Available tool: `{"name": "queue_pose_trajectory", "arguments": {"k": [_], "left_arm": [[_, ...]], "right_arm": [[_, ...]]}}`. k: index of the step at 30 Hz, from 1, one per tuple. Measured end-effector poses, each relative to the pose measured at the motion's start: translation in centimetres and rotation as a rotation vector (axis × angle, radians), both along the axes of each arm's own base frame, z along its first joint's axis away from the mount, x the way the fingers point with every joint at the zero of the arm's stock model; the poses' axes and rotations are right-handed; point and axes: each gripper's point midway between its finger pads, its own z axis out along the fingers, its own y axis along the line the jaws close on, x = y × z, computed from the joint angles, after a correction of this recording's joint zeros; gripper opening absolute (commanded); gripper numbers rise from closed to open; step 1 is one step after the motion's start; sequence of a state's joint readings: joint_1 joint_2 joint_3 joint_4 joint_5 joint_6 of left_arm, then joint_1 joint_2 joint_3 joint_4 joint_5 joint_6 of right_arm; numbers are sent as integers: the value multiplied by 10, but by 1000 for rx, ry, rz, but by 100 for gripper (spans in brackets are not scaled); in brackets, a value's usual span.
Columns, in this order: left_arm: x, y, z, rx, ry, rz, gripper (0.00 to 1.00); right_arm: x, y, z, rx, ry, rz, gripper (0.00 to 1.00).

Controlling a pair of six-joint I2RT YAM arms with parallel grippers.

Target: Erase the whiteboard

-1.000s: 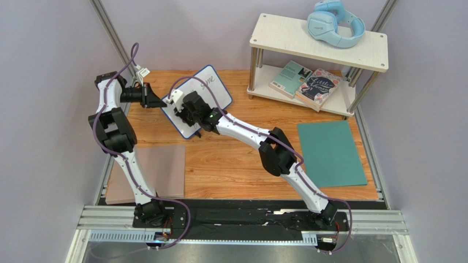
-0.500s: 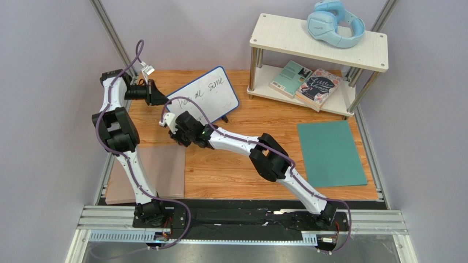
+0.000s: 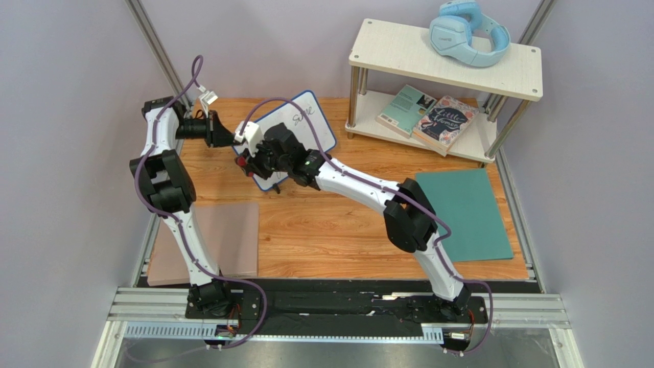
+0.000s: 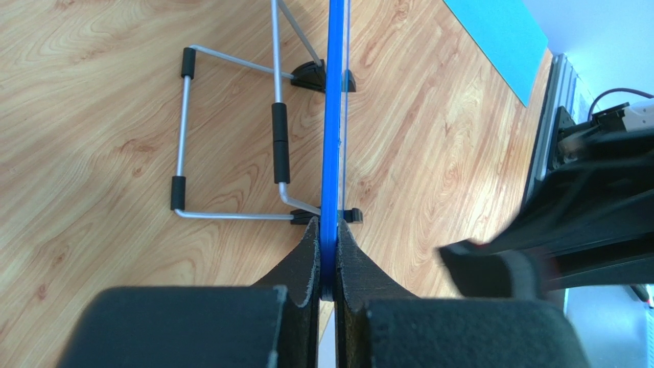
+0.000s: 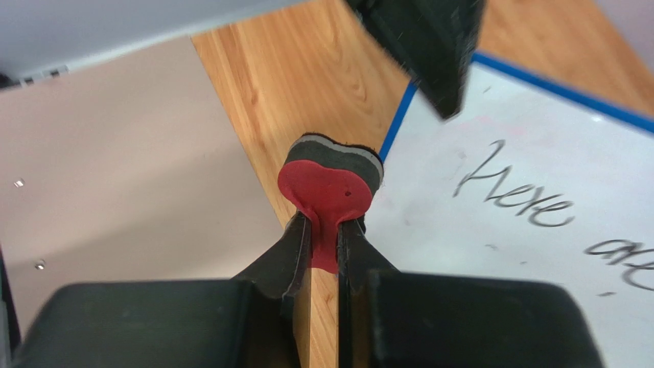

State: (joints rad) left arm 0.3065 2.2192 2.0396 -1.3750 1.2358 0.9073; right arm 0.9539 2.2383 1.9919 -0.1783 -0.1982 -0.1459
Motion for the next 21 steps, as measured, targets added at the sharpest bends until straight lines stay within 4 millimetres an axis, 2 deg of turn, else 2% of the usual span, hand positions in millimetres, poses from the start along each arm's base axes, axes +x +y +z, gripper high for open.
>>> {"name": "queue_pose_trajectory", "arguments": {"k": [2, 5, 7, 9, 12, 16, 19, 21], "left_arm": [[0, 0, 0, 1, 0, 0, 0], [0, 0, 0, 1, 0, 0, 0], [0, 0, 0, 2, 1, 0, 0], [0, 0, 0, 3, 1, 0, 0], [0, 1, -1, 4, 1, 0, 0], [0, 1, -1, 6, 2, 1, 0], [-1, 1, -1, 4, 9, 3, 0], [-2, 2, -2, 2, 13, 6, 0]], "right_arm": [[5, -3, 24, 48, -17, -15, 0], [28, -15, 37, 78, -44, -100, 0], [48, -29, 35, 70, -50, -176, 0], [76, -49, 33, 59, -64, -276, 0], [125, -85, 30, 40, -99, -449, 0], [177, -132, 20, 12, -123, -619, 0], [201, -160, 14, 0, -124, -698, 0], [208, -169, 14, 0, -123, -719, 0]]}}
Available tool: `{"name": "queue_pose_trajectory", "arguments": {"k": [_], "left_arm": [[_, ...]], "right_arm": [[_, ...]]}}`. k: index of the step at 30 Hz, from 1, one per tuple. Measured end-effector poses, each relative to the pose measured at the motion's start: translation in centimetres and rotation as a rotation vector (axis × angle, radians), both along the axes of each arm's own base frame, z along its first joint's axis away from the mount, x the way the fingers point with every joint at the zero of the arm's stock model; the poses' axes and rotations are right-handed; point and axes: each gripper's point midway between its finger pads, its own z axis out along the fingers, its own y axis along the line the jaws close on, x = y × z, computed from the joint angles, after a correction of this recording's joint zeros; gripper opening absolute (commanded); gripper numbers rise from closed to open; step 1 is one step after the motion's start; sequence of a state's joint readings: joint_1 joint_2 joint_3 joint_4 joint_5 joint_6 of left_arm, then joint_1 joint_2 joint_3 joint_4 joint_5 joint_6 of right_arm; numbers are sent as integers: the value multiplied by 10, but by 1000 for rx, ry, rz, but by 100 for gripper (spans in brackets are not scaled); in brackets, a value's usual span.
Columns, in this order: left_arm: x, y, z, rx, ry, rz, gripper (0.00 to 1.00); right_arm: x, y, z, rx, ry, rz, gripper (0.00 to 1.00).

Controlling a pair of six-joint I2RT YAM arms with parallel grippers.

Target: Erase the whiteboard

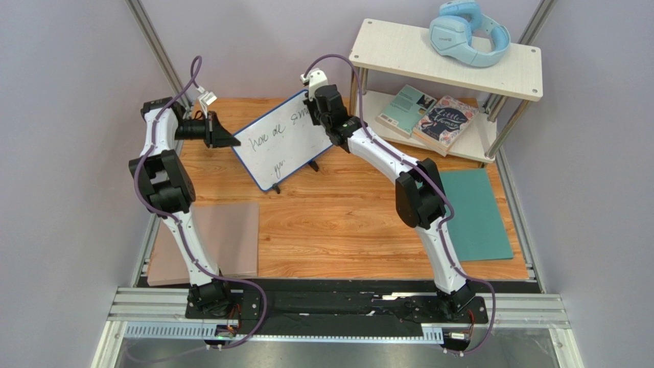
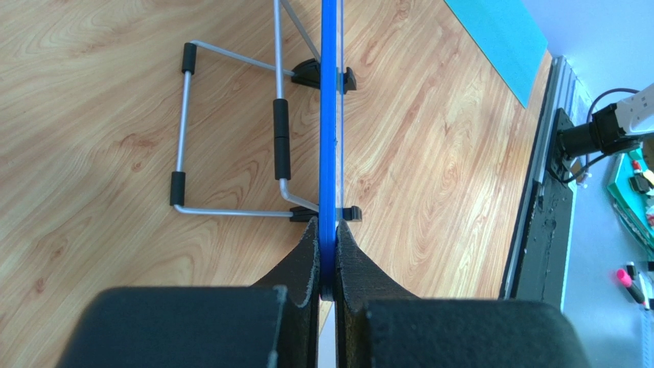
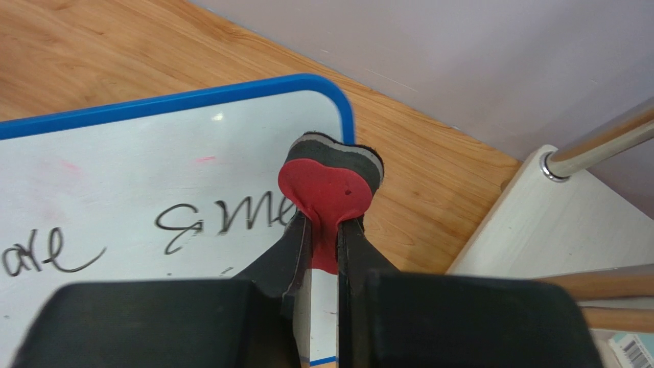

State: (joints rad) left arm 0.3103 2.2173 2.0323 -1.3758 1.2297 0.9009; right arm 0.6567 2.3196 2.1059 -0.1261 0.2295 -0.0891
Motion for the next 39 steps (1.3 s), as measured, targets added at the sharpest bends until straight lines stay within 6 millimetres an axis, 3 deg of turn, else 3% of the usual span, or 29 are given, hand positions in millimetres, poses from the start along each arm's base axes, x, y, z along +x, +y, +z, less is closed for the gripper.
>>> {"name": "queue_pose_trajectory", "arguments": {"k": [4, 18, 28, 39], "left_arm": [[-1, 2, -1, -1, 3, 5, 0], [-3, 6, -2, 4, 39, 22, 0], [-5, 9, -5, 18, 56, 29, 0], [-5, 11, -5, 22, 58, 32, 0]], "right_arm": [[10, -13, 0, 1, -3, -27, 0], [22, 10, -20, -26, -26, 51, 0], [6, 45, -19, -22, 6, 218, 0], [-33, 88, -28, -38, 42, 348, 0]]}}
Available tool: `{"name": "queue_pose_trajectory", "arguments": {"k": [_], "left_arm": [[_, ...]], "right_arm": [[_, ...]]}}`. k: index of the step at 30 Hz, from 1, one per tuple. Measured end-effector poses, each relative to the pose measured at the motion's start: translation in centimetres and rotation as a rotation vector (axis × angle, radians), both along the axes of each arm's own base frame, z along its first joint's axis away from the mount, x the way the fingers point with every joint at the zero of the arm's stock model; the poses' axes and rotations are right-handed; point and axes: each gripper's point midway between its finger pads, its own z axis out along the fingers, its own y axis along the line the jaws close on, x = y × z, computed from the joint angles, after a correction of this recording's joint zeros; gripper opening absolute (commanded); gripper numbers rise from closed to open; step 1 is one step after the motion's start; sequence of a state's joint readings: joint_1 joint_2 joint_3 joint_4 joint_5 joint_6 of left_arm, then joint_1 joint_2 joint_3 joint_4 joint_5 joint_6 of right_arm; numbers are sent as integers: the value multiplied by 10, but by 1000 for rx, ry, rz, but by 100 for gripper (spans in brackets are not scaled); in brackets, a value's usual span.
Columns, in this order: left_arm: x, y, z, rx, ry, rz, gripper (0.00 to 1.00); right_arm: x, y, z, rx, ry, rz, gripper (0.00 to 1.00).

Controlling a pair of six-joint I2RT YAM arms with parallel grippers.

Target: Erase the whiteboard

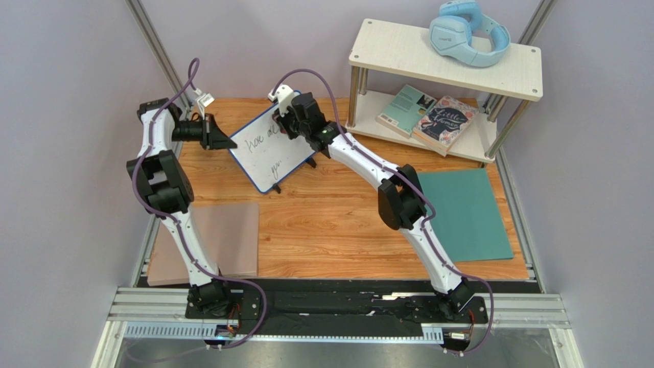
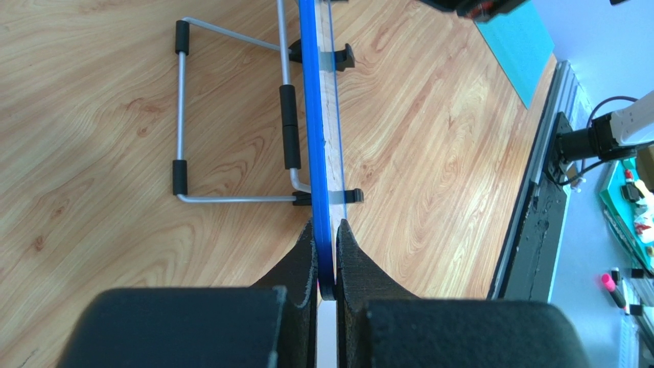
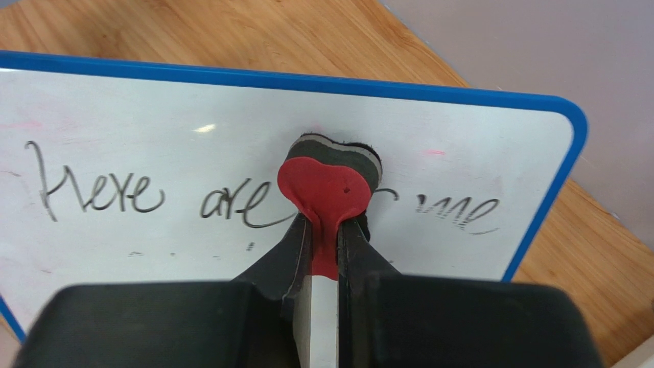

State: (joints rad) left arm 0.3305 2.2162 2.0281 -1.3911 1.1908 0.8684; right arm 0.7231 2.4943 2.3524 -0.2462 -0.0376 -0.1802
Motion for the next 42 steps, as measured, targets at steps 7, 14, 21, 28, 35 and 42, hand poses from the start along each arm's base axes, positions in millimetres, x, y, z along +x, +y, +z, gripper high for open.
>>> {"name": "queue_pose_trajectory", "arguments": {"k": [7, 14, 21, 28, 35, 42], "left_arm": [[0, 2, 0, 3, 1, 3, 0], [2, 2, -1, 8, -19, -1, 0], [5, 0, 0, 10, -54, -15, 0], [5, -1, 1, 3, -60, -18, 0], [7, -5, 2, 0, -77, -27, 0], [9, -7, 2, 1, -89, -33, 0]], "right_arm": [[-36, 36, -5, -11, 11, 74, 0], [-94, 86, -10, 6, 44, 192, 0], [-133, 117, -36, 20, 122, 274, 0], [-131, 114, -35, 40, 145, 260, 0], [-122, 106, -33, 63, 170, 216, 0], [-104, 89, -24, 91, 198, 148, 0]]}}
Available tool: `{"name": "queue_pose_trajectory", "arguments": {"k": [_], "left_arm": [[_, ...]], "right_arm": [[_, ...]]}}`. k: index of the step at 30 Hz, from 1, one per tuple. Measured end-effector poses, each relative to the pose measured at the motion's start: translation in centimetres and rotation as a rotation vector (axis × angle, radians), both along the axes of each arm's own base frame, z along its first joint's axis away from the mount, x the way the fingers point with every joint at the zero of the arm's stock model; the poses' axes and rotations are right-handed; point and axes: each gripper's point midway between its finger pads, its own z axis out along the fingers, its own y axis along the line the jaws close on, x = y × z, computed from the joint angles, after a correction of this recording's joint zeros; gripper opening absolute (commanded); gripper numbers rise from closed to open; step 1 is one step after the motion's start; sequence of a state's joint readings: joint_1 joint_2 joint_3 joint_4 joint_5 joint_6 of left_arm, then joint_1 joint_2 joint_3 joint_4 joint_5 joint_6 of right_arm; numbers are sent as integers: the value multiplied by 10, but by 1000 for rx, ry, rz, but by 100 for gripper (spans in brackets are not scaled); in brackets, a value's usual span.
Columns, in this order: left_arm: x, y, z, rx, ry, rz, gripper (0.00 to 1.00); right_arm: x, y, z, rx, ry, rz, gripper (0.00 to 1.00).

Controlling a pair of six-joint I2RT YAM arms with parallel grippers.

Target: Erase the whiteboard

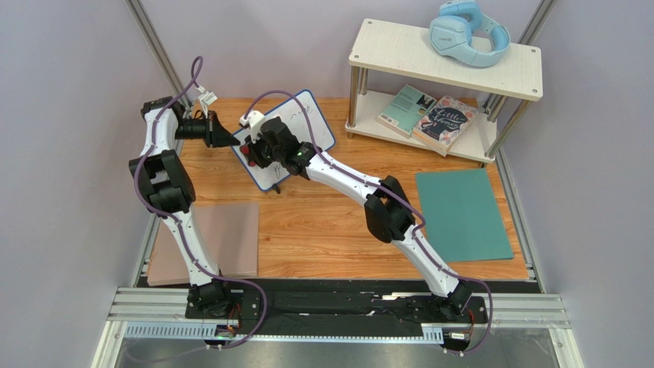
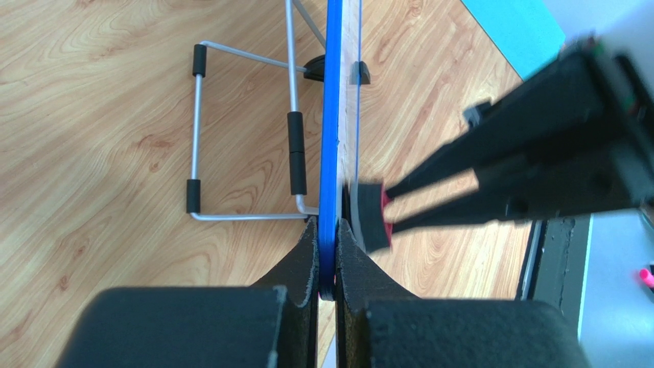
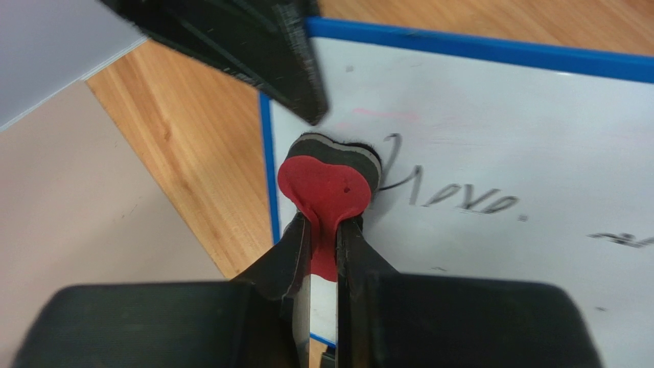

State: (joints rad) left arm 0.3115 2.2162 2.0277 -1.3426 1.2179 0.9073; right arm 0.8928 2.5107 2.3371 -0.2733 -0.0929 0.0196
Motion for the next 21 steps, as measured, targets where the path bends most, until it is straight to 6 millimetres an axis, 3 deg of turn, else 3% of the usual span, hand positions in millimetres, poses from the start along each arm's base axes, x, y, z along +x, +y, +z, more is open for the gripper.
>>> {"name": "queue_pose_trajectory", "arguments": {"k": [13, 21], "left_arm": [[-4, 3, -2, 1, 31, 17, 0], [-7, 2, -1, 0, 48, 20, 0]], "right_arm": [[80, -68, 28, 47, -24, -259, 0], [142, -140, 32, 40, -51, -442, 0]]}}
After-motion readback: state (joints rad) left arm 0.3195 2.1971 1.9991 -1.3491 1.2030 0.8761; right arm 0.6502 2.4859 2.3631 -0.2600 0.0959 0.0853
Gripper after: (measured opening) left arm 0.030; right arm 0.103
